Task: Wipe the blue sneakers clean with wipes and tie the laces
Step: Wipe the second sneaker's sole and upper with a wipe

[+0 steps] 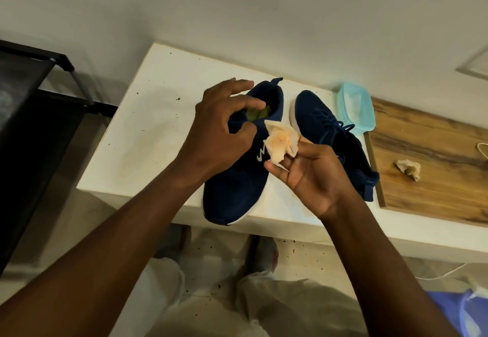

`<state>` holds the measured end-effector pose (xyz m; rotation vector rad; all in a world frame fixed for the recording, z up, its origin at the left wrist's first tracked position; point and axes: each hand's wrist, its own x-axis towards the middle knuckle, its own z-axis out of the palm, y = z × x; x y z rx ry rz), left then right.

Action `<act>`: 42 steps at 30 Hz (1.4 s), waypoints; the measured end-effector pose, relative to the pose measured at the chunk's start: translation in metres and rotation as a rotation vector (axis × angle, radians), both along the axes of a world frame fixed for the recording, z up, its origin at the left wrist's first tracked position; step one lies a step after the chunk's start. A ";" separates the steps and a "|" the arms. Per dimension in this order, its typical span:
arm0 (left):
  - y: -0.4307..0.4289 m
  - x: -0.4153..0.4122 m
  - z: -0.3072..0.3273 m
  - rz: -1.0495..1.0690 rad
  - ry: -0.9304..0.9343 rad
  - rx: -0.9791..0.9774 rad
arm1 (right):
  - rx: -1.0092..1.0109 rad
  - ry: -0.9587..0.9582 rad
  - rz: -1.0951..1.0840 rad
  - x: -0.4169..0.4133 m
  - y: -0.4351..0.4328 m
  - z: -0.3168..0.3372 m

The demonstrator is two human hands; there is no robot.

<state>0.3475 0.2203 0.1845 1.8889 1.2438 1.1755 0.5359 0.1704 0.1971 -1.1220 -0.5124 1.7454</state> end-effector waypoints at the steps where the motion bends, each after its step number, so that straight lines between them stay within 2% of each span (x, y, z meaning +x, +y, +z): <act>1: -0.003 0.001 0.005 -0.009 -0.050 0.007 | 0.017 0.026 -0.003 0.000 -0.001 0.003; 4: -0.015 0.005 0.020 -0.023 -0.115 -0.069 | 0.060 0.069 -0.013 0.002 -0.001 0.009; 8: -0.028 0.013 0.028 -0.145 -0.131 -0.374 | 0.095 0.077 -0.022 0.004 -0.004 0.011; 10: -0.033 0.017 0.027 -0.189 -0.171 -0.467 | 0.110 0.034 -0.025 0.006 -0.005 0.012; 12: -0.034 0.017 0.025 -0.150 -0.229 -0.496 | 0.129 -0.073 -0.026 0.008 -0.006 0.012; 15: -0.032 0.016 0.021 -0.122 -0.216 -0.519 | 0.213 -0.486 0.002 0.006 -0.006 0.010; 17: -0.031 0.015 0.020 -0.133 -0.185 -0.544 | 0.232 -0.606 -0.050 0.003 -0.005 0.008; 20: -0.030 0.014 0.020 -0.139 -0.194 -0.619 | 0.182 -0.503 -0.156 0.004 -0.004 0.007; 26: -0.025 0.011 0.020 -0.158 -0.286 -0.769 | 0.174 -0.511 -0.235 0.008 -0.001 0.006; 29: -0.026 0.012 0.017 -0.136 -0.280 -0.749 | 0.286 -0.698 -0.275 0.004 -0.002 0.006; 32: -0.029 0.014 0.016 -0.119 -0.309 -0.736 | 0.545 -1.054 -0.309 -0.001 -0.004 0.007; 36: -0.032 0.016 0.017 -0.096 -0.422 -0.761 | 0.930 -1.356 -0.055 -0.013 -0.012 0.010; 39: -0.028 0.012 0.015 -0.086 -0.503 -0.853 | 0.976 -1.484 0.091 -0.014 -0.017 0.009; 42: -0.024 0.007 0.019 -0.177 -0.731 -0.960 | 0.925 -1.497 0.108 -0.009 -0.017 0.008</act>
